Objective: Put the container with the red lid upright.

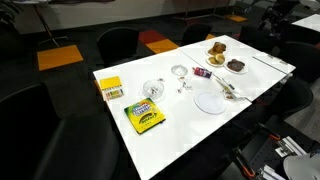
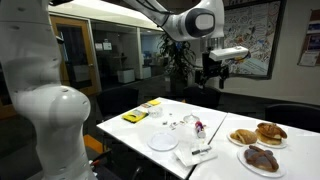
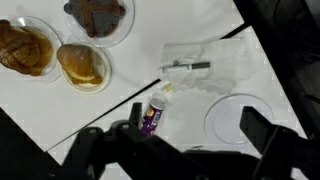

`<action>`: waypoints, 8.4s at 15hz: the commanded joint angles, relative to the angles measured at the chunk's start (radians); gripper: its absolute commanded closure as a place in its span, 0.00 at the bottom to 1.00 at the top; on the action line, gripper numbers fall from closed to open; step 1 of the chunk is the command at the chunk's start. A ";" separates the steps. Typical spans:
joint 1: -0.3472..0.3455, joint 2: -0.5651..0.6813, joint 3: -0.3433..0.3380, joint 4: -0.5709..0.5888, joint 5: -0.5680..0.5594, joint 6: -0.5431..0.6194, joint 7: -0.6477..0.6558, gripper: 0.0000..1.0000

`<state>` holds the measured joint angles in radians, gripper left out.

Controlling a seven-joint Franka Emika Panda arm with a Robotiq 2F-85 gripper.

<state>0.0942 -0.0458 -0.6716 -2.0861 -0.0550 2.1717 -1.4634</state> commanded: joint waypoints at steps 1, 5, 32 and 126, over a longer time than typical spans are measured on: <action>-0.113 0.005 0.111 0.003 0.007 -0.004 -0.006 0.00; -0.148 0.111 0.139 0.030 0.195 0.026 -0.148 0.00; -0.440 0.819 0.624 0.625 0.424 -0.012 0.139 0.00; -0.506 1.451 1.254 1.354 0.707 -0.368 -0.614 0.46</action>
<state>-0.4116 1.4054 0.5824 -0.7324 0.6521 1.8034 -2.0778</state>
